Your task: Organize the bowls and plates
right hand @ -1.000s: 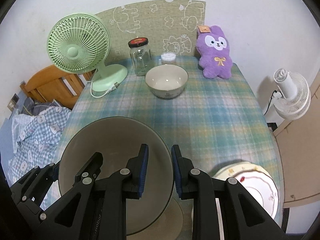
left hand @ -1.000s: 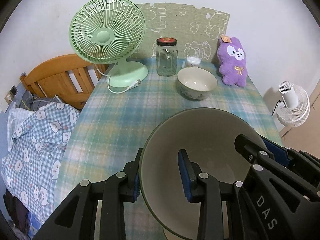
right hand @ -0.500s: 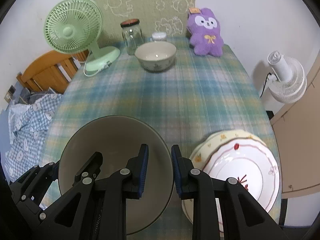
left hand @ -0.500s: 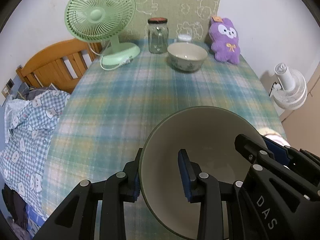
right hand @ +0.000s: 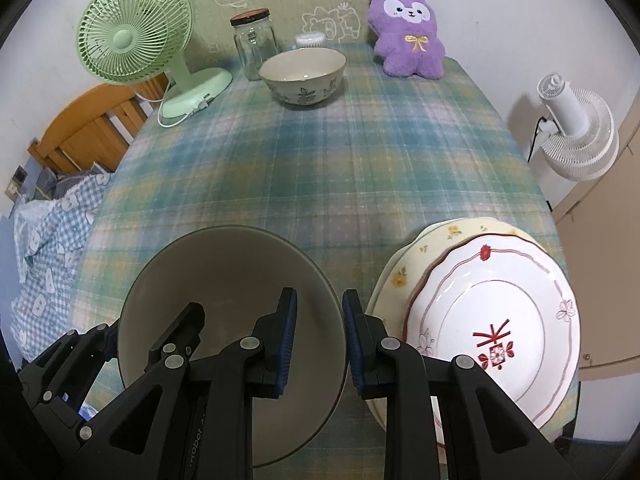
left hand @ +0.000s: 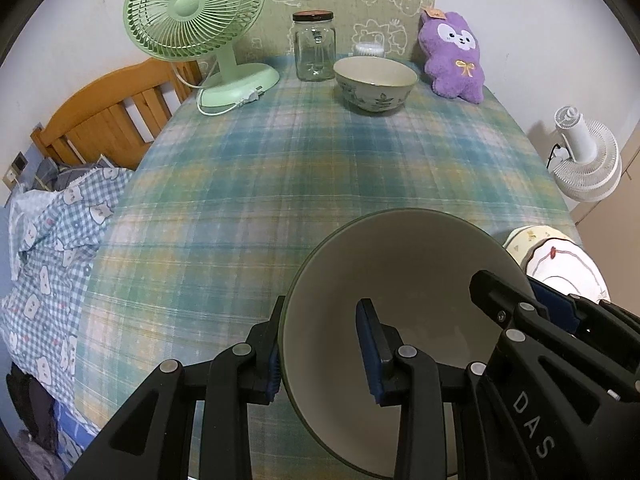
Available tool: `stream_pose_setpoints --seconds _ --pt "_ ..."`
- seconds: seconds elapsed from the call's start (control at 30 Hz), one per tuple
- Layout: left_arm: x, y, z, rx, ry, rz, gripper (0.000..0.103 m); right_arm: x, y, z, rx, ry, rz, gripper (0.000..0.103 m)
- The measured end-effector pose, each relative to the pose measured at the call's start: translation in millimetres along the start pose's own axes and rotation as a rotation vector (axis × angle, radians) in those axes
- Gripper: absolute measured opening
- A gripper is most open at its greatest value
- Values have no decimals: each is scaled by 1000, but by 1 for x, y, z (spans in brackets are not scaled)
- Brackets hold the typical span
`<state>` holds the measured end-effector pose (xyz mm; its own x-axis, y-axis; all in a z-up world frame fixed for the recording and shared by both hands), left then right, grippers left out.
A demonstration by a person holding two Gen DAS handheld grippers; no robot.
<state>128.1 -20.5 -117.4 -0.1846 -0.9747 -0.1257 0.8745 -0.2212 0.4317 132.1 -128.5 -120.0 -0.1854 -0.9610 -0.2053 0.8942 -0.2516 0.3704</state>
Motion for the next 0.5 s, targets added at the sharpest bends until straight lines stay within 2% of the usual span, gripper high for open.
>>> stream_pose_setpoints --seconds 0.2,0.33,0.5 --pt "-3 0 -3 -5 25 -18 32 0 -1 -6 -16 22 -32 27" --pt "-5 -6 -14 -47 -11 12 32 -2 -6 -13 -26 -8 -27 27" --pt "-6 -5 -14 -35 -9 9 32 -2 -5 -13 -16 -8 -27 27"
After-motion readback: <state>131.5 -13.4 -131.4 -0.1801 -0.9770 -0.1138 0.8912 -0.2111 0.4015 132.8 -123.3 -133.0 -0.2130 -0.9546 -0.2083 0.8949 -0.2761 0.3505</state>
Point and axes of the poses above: each gripper's, at about its wrist camera, not at the fingertips, and z roughly against the way its jaws point, x to its right, y to its top, the point moved 3 cm from there along -z, roughly the way its jaws point, and after that the axes turned 15 degrees about -z, right-handed, at the moved point
